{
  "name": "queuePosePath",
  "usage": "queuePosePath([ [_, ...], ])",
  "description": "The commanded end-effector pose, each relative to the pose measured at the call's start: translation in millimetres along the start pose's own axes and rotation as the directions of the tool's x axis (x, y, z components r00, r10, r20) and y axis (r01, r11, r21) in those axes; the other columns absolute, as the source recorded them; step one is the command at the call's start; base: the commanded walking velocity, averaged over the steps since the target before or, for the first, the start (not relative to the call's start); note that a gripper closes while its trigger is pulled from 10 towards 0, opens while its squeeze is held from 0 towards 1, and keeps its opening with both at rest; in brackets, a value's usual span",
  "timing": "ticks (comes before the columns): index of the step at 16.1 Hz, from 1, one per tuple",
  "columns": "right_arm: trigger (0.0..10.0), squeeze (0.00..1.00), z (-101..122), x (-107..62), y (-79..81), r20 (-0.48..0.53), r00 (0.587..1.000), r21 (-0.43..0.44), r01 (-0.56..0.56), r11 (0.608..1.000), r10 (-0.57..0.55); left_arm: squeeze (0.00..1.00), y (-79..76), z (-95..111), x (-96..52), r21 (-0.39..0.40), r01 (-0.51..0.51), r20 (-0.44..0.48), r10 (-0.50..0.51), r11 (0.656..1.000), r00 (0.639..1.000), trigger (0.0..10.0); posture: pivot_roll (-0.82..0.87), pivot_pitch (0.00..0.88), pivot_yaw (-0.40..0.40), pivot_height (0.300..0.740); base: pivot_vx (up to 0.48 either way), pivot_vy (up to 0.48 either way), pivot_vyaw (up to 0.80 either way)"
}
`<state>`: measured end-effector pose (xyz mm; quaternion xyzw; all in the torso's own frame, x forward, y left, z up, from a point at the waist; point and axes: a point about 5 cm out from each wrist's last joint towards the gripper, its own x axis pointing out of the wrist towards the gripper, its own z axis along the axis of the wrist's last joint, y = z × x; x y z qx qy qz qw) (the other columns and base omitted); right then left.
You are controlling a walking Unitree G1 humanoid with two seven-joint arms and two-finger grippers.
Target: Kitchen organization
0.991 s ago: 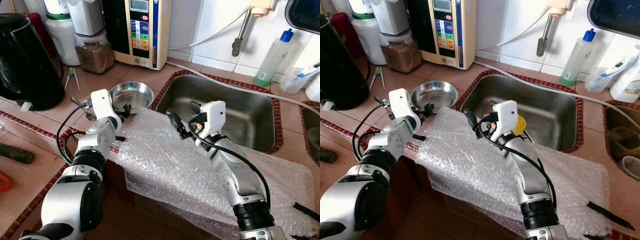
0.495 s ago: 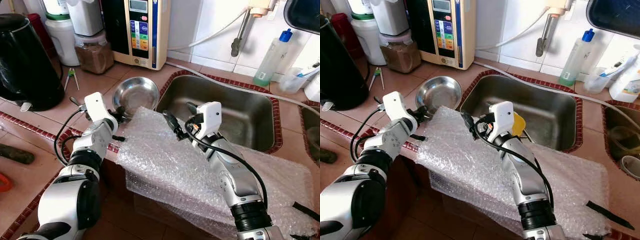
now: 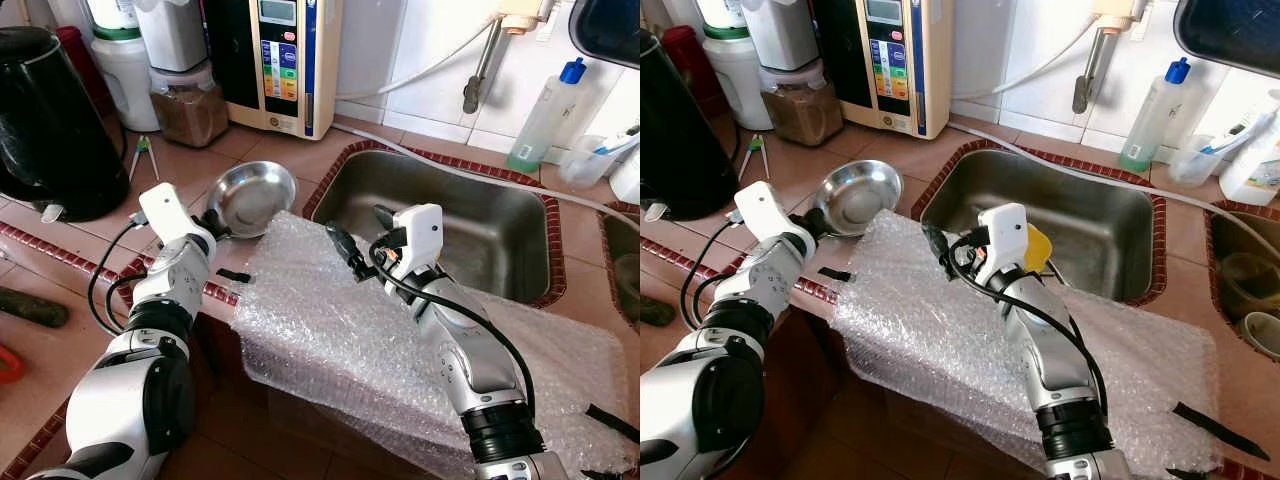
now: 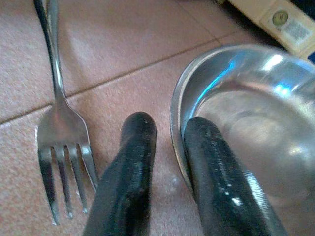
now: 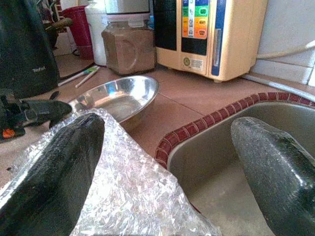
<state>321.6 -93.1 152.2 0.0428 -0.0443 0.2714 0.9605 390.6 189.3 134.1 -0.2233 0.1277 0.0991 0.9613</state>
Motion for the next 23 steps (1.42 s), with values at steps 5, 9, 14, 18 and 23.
queuePosePath([
  [5, 10.0, 0.0, 0, 0.6, -2.2, -0.008, 1.0, -0.012, -0.002, 1.0, 0.002, 0.0, -11.3, 8, -1.7, -0.049, 0.072, 0.108, -0.067, 0.996, 0.992, 0.0, -0.09, 0.0, 0.015, 0.74, 0.0, 0.0, 0.0],
  [9, 10.0, 0.0, 0, -0.3, -6.9, -0.013, 1.0, -0.016, 0.016, 1.0, -0.016, 0.0, -18.4, 9, -1.8, -0.064, 0.091, 0.117, -0.083, 0.994, 0.99, 0.0, -0.1, 0.0, 0.015, 0.74, 0.0, 0.0, 0.0],
  [14, 10.0, 0.0, 2, 1.9, -9.4, -0.007, 1.0, -0.017, 0.028, 0.999, -0.028, 0.0, -24.2, 36, -5.8, -0.041, 0.144, 0.291, -0.126, 0.989, 0.948, 0.0, -0.09, 0.0, 0.01, 0.74, 0.0, 0.0, 0.0],
  [18, 10.0, 0.0, 1, 1.2, -10.4, -0.01, 0.999, -0.018, 0.031, 0.999, -0.031, 0.0, -39.9, 60, -15.3, 0.167, 0.184, 0.44, -0.24, 0.969, 0.865, 0.0, -0.09, 0.0, 0.007, 0.74, 0.0, 0.0, 0.0],
  [23, 10.0, 0.0, 0, 1.9, -10.2, -0.015, 0.999, -0.018, 0.03, 0.999, -0.03, 0.0, -38.1, 59, -14.1, 0.205, 0.158, 0.43, -0.234, 0.966, 0.872, 0.0, -0.09, 0.0, 0.004, 0.74, 0.0, 0.0, 0.0],
])
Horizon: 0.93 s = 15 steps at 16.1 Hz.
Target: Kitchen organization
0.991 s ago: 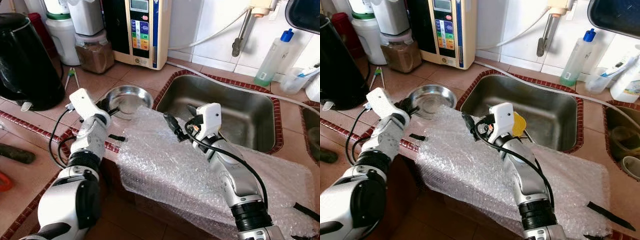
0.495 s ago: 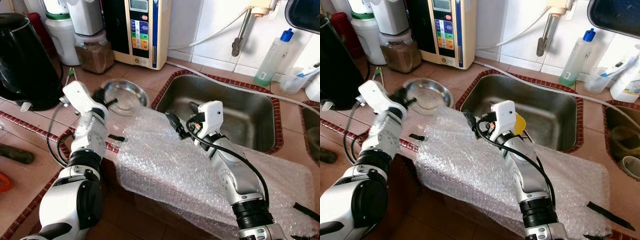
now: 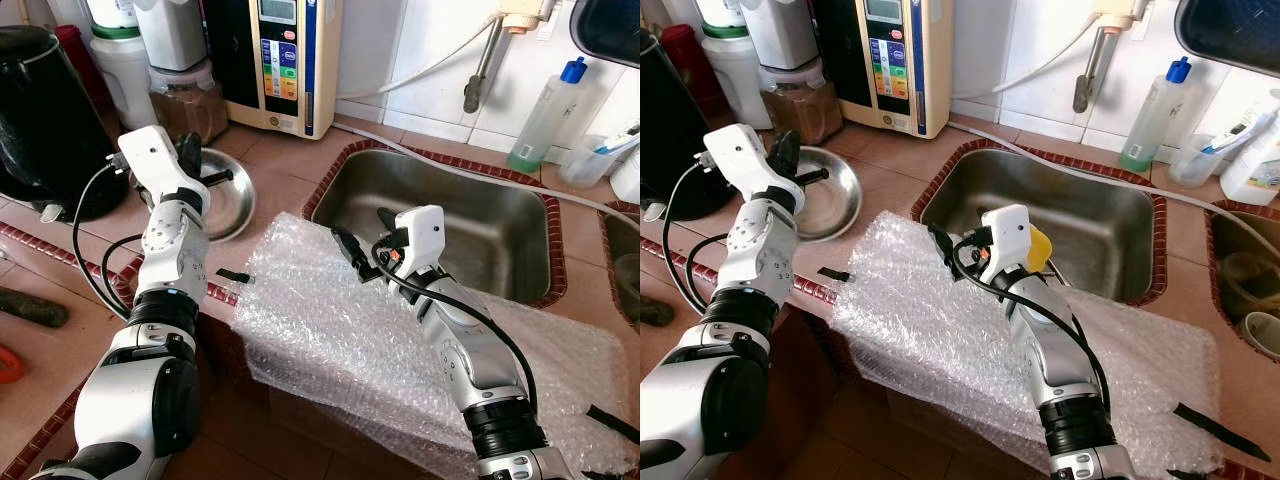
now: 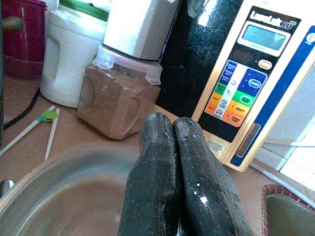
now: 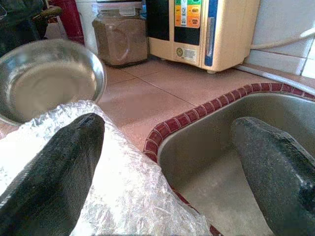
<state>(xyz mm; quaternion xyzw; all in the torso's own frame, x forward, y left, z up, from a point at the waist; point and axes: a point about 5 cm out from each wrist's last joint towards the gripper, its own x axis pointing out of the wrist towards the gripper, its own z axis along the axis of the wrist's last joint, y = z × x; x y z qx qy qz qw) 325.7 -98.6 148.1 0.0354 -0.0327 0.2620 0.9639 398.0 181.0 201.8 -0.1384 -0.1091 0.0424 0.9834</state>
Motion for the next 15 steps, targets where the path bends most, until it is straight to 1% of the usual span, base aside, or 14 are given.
queuePosePath([
  [1, 10.0, 0.0, 3, 1.4, -3.4, 0.009, 1.0, -0.008, 0.01, 1.0, -0.01, 0.0, -0.1, 1, 0.7, 0.034, 0.005, -0.003, -0.005, 0.999, 1.0, 0.0, -0.09, 0.0, 0.003, 0.74, 0.0, 0.0, 0.0],
  [2, 10.0, 0.0, 3, 1.4, -3.6, 0.008, 1.0, -0.01, 0.01, 1.0, -0.01, 0.0, 3.2, -3, -0.5, 0.02, -0.011, -0.021, 0.011, 1.0, 1.0, 0.0, -0.09, 0.0, 0.003, 0.74, 0.0, 0.0, 0.0],
  [4, 10.0, 0.0, 3, 1.4, -3.9, 0.008, 1.0, -0.01, 0.011, 1.0, -0.011, 0.0, 4.3, -4, -0.9, 0.017, -0.014, -0.028, 0.014, 1.0, 0.999, 0.0, -0.09, 0.001, 0.002, 0.74, 0.0, 0.0, 0.0],
  [5, 10.0, 0.0, 3, 1.3, -4.1, 0.007, 1.0, -0.01, 0.013, 1.0, -0.013, 1.0, 9.4, -7, -1.8, 0.009, -0.033, -0.046, 0.033, 0.999, 0.998, 2.7, -0.09, 0.001, 0.003, 0.74, 0.0, 0.0, 0.0],
  [6, 10.0, 0.0, 2, 1.1, -3.9, 0.004, 1.0, -0.011, 0.013, 1.0, -0.013, 1.0, 16.7, -8, -1.8, 0.005, -0.073, -0.053, 0.073, 0.997, 0.996, 10.0, -0.09, 0.001, 0.002, 0.74, 0.0, 0.0, 0.0],
  [7, 10.0, 0.0, 2, 1.1, -3.9, 0.004, 1.0, -0.012, 0.013, 1.0, -0.013, 1.0, 23.4, -7, -1.4, 0.024, -0.116, -0.062, 0.118, 0.993, 0.991, 10.0, -0.09, 0.001, 0.002, 0.74, 0.0, 0.0, 0.0],
  [8, 10.0, 0.0, 2, 1.1, -4.0, 0.004, 1.0, -0.014, 0.013, 1.0, -0.013, 1.0, 34.0, -7, -1.7, 0.039, -0.19, -0.075, 0.192, 0.981, 0.978, 10.0, -0.09, 0.001, 0.002, 0.74, 0.0, 0.0, 0.0],
  [10, 10.0, 0.0, 2, 0.9, -4.3, 0.004, 1.0, -0.015, 0.015, 1.0, -0.015, 1.0, 46.8, -8, -3.3, 0.086, -0.251, -0.109, 0.259, 0.964, 0.96, 10.0, -0.09, 0.0, 0.002, 0.74, 0.0, 0.0, 0.0],
  [11, 10.0, 0.0, 1, 0.8, -4.1, 0.003, 1.0, -0.016, 0.014, 1.0, -0.014, 1.0, 57.4, -11, -5.8, 0.097, -0.307, -0.139, 0.319, 0.947, 0.938, 10.0, -0.09, 0.0, 0.002, 0.74, 0.0, 0.0, 0.0],
  [12, 10.0, 0.0, 1, 0.8, -3.7, 0.002, 1.0, -0.016, 0.013, 1.0, -0.013, 1.0, 62.9, -13, -7.4, 0.096, -0.335, -0.156, 0.347, 0.937, 0.925, 10.0, -0.09, 0.0, 0.002, 0.74, 0.0, 0.0, 0.0],
  [13, 10.0, 0.0, 1, 1.1, -3.0, 0.002, 1.0, -0.016, 0.011, 1.0, -0.011, 1.0, 65.7, -17, -8.8, 0.107, -0.347, -0.187, 0.362, 0.932, 0.913, 10.0, -0.09, 0.0, 0.003, 0.74, 0.0, 0.0, 0.0],
  [14, 10.0, 0.0, 1, 1.4, -2.1, 0.003, 1.0, -0.015, 0.009, 1.0, -0.009, 1.0, 66.3, -21, -10.0, 0.097, -0.353, -0.22, 0.366, 0.931, 0.904, 10.0, -0.09, 0.0, 0.004, 0.74, 0.0, 0.0, 0.0],
  [15, 10.0, 0.0, 1, 2.2, -0.5, 0.004, 1.0, -0.016, 0.004, 1.0, -0.004, 1.0, 65.2, -29, -12.5, 0.091, -0.357, -0.276, 0.368, 0.93, 0.888, 10.0, -0.08, 0.0, 0.004, 0.74, 0.0, 0.0, 0.0],
])
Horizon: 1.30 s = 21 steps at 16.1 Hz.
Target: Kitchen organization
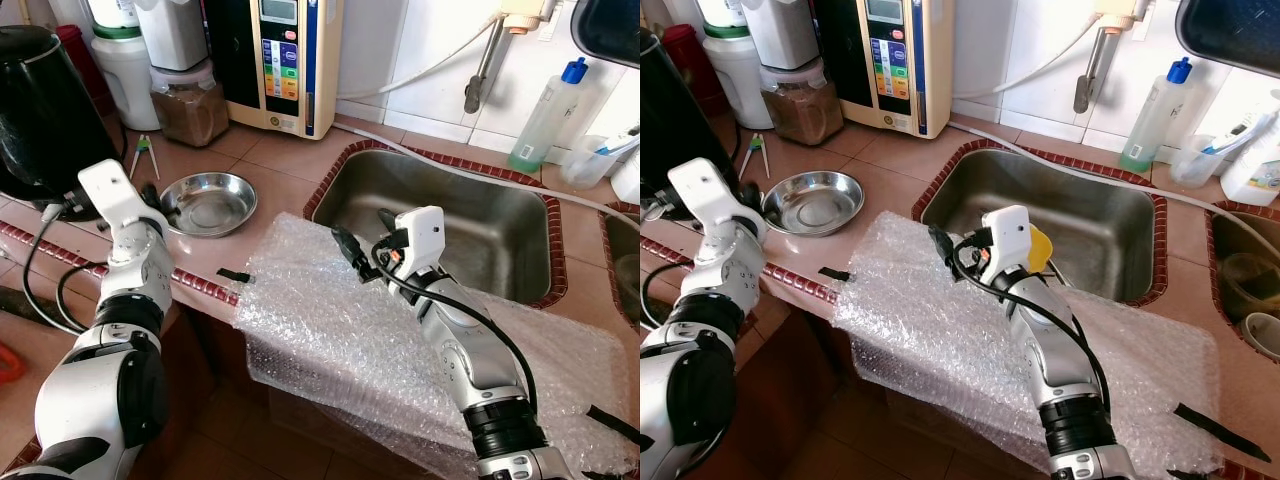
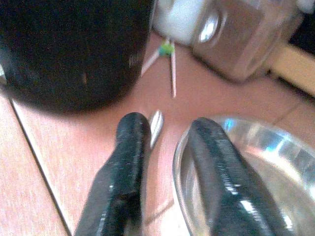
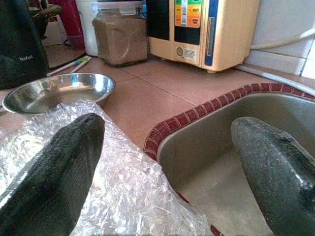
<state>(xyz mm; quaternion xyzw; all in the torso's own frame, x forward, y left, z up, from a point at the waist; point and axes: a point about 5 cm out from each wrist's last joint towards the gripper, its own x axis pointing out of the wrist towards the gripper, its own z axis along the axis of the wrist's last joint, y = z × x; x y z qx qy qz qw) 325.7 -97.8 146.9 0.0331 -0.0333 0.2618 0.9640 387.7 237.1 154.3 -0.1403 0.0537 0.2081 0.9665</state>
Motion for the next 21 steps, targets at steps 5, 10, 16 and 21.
queuePosePath([
  [5, 10.0, 0.0, 1, 0.1, -0.6, 0.001, 1.0, -0.015, 0.005, 1.0, -0.005, 1.0, -10.8, -16, -1.5, -0.074, 0.027, -0.156, -0.039, 0.997, 0.987, 10.0, -0.09, 0.001, 0.011, 0.74, 0.0, 0.0, 0.0],
  [10, 10.0, 0.0, 0, -1.2, 0.1, 0.003, 1.0, -0.013, 0.014, 1.0, -0.014, 0.0, -18.5, -25, -3.8, -0.054, 0.084, -0.239, -0.095, 0.995, 0.966, 0.0, -0.1, 0.008, 0.022, 0.74, 0.0, 0.0, 0.0],
  [16, 10.0, 0.0, 0, -2.1, -1.4, 0.0, 1.0, -0.018, 0.02, 1.0, -0.02, 0.0, -17.3, -29, -4.7, -0.119, 0.098, -0.264, -0.127, 0.988, 0.956, 0.0, -0.1, 0.016, 0.023, 0.74, 0.0, 0.0, 0.0],
  [21, 10.0, 0.0, 0, -1.4, -2.8, -0.001, 1.0, -0.024, 0.02, 1.0, -0.02, 0.0, -24.4, -31, -6.5, -0.15, 0.146, -0.257, -0.182, 0.978, 0.949, 0.0, -0.1, 0.013, 0.02, 0.74, 0.0, 0.0, 0.0],
])
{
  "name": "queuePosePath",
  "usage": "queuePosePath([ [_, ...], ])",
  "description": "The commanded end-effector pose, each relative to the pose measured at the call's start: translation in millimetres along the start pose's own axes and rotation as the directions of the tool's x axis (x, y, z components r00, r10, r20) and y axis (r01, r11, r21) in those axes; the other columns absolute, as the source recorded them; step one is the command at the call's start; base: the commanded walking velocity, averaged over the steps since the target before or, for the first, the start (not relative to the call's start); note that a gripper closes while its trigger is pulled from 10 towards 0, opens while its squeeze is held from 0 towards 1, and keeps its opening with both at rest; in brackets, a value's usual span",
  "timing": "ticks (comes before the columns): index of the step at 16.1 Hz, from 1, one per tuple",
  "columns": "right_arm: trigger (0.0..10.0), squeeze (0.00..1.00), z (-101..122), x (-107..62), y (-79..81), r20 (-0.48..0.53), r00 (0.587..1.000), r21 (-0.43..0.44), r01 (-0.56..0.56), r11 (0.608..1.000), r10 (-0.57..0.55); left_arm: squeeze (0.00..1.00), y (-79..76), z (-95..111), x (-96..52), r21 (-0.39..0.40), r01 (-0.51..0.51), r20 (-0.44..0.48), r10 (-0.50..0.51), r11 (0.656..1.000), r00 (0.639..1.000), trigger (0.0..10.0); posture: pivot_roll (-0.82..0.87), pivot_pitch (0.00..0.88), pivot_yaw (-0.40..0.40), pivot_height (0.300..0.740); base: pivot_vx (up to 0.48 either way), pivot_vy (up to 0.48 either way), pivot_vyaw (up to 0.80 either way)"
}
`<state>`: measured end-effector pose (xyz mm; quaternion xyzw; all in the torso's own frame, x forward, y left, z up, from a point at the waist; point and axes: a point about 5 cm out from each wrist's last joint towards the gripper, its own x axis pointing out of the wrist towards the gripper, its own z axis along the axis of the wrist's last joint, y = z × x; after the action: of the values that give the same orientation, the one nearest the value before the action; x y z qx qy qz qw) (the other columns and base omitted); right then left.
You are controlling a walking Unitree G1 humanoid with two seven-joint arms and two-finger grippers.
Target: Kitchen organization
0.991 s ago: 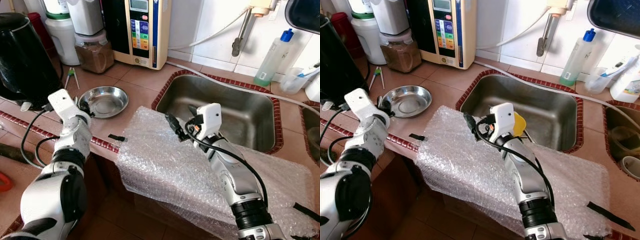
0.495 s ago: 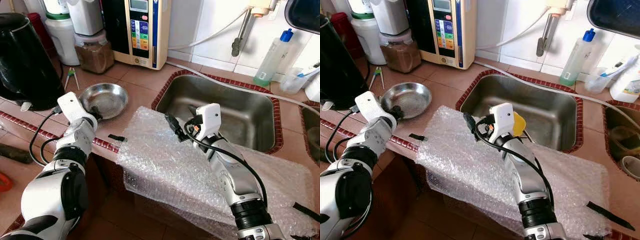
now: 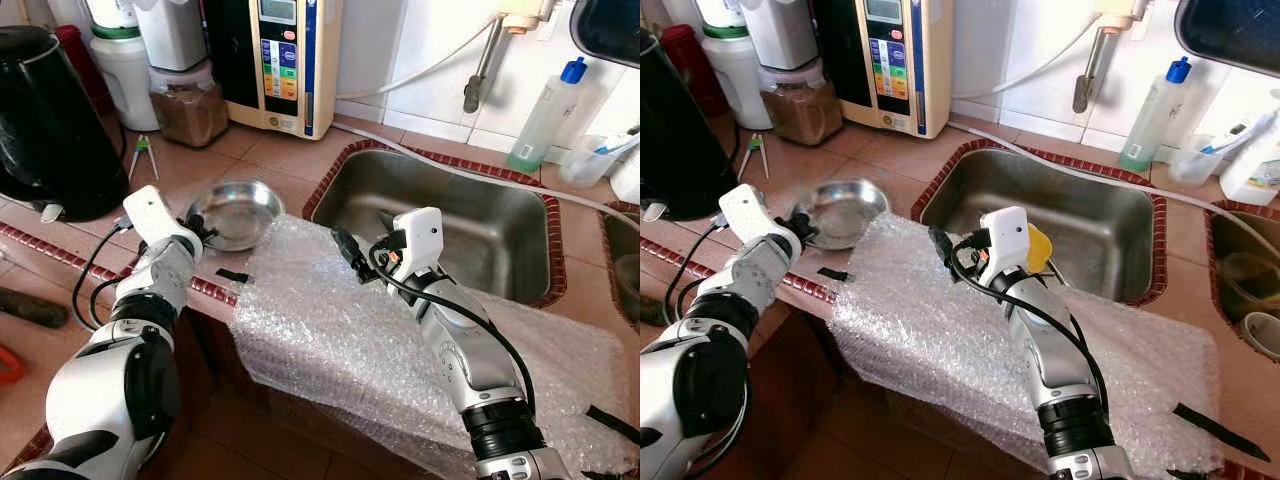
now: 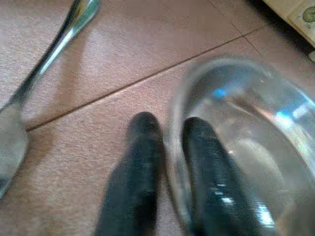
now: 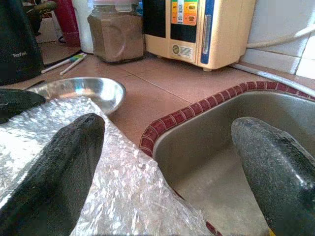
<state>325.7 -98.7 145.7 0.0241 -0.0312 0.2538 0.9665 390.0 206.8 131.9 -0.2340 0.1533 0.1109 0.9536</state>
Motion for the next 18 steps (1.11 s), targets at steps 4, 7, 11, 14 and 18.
queuePosePath([
  [4, 10.0, 0.0, 2, -1.0, -2.1, 0.006, 1.0, -0.003, -0.006, 1.0, 0.007, 0.0, -6.1, -6, 0.0, 0.004, 0.033, -0.017, -0.033, 0.999, 0.999, 0.0, -0.1, 0.011, 0.016, 0.74, 0.0, 0.0, 0.0],
  [7, 10.0, 0.0, 2, -1.1, -2.6, 0.005, 1.0, -0.004, -0.007, 1.0, 0.007, 0.0, -1.2, -5, -0.1, 0.001, -0.006, 0.003, 0.006, 1.0, 1.0, 0.0, -0.1, 0.011, 0.014, 0.74, 0.0, 0.0, 0.0],
  [11, 10.0, 0.0, 2, -2.2, -3.0, 0.003, 1.0, -0.005, -0.006, 1.0, 0.006, 0.0, 4.2, 10, -1.1, -0.048, -0.046, 0.12, 0.052, 0.998, 0.991, 0.0, -0.1, 0.014, 0.01, 0.74, 0.0, 0.0, 0.0],
  [14, 10.0, 0.0, 2, -0.4, -2.1, 0.003, 1.0, -0.001, -0.01, 1.0, 0.01, 0.0, -13.6, 40, -7.6, -0.087, 0.085, 0.367, -0.047, 0.993, 0.929, 0.0, -0.1, 0.015, 0.002, 0.74, 0.0, 0.0, 0.0],
  [18, 10.0, 0.0, 10, 5.6, -3.7, 0.036, 0.999, 0.038, 0.002, 0.999, -0.003, 0.0, -39.1, 63, -18.8, -0.029, 0.227, 0.537, -0.176, 0.973, 0.825, 0.0, -0.09, 0.008, -0.004, 0.74, 0.0, 0.0, 0.0],
])
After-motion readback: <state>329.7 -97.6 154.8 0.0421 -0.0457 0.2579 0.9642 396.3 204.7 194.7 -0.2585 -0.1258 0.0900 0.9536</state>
